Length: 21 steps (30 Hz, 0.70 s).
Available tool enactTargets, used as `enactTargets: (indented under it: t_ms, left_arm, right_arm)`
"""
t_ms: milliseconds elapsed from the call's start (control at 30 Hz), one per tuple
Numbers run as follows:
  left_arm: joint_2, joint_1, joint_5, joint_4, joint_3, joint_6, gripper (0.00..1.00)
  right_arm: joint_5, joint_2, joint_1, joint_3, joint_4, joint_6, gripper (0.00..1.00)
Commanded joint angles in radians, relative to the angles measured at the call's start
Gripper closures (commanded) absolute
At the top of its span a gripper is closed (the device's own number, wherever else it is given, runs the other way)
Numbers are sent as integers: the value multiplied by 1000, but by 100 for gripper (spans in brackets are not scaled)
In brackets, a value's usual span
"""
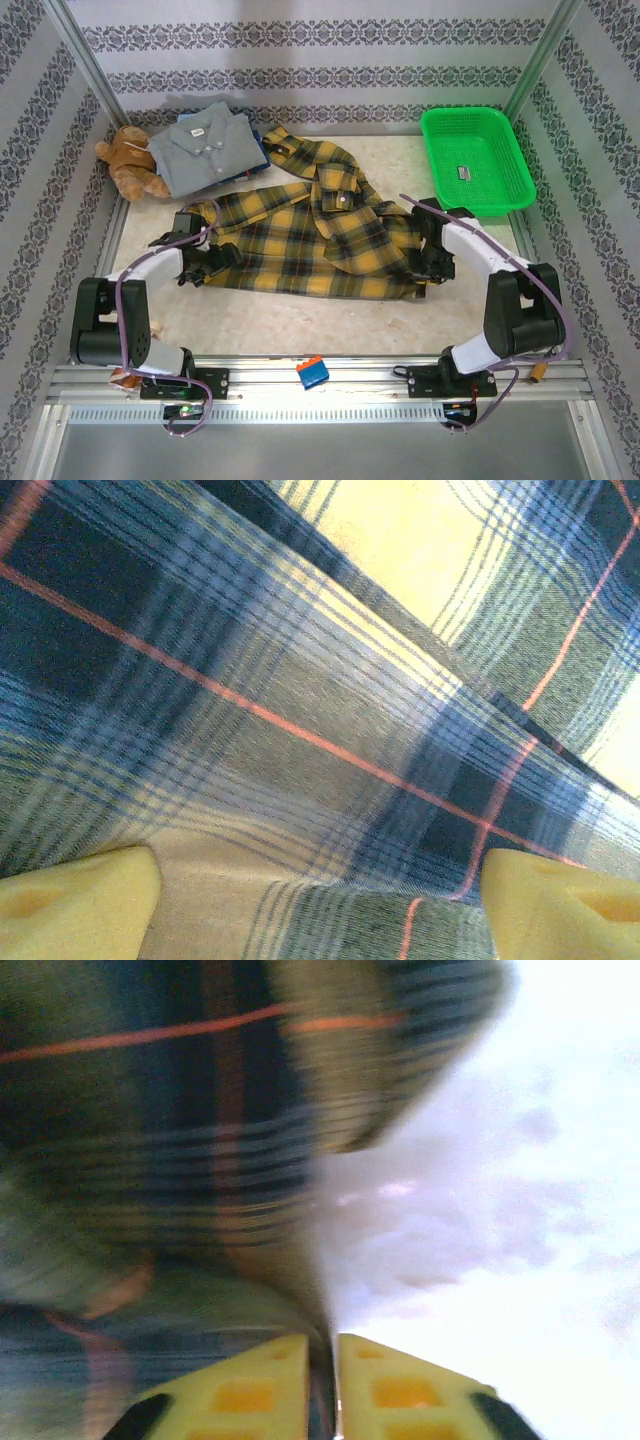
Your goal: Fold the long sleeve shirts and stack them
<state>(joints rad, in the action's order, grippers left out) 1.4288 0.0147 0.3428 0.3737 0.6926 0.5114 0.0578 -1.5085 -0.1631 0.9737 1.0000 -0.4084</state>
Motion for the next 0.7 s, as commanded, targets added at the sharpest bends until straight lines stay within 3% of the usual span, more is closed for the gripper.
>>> enactTargets:
  t_ms: [0, 133, 200, 367, 667]
  left_arm:
    - [-74, 7, 0, 93, -16, 5, 13]
    - [-216, -1, 20, 152, 42, 53, 5]
    - [-264, -1, 17, 181, 88, 62, 0]
    - [-251, -13, 44, 204, 218, 64, 0]
    - [-117, -167, 58, 161, 381, -14, 0]
  right_arm:
    - [152, 47, 13, 71, 94, -39, 65]
    - [95, 143, -59, 194, 19, -5, 42]
    - [40, 126, -119, 276, -16, 49, 34]
    - [4, -86, -276, 503, -37, 172, 32]
    - [31, -525, -397, 842, -99, 331, 37]
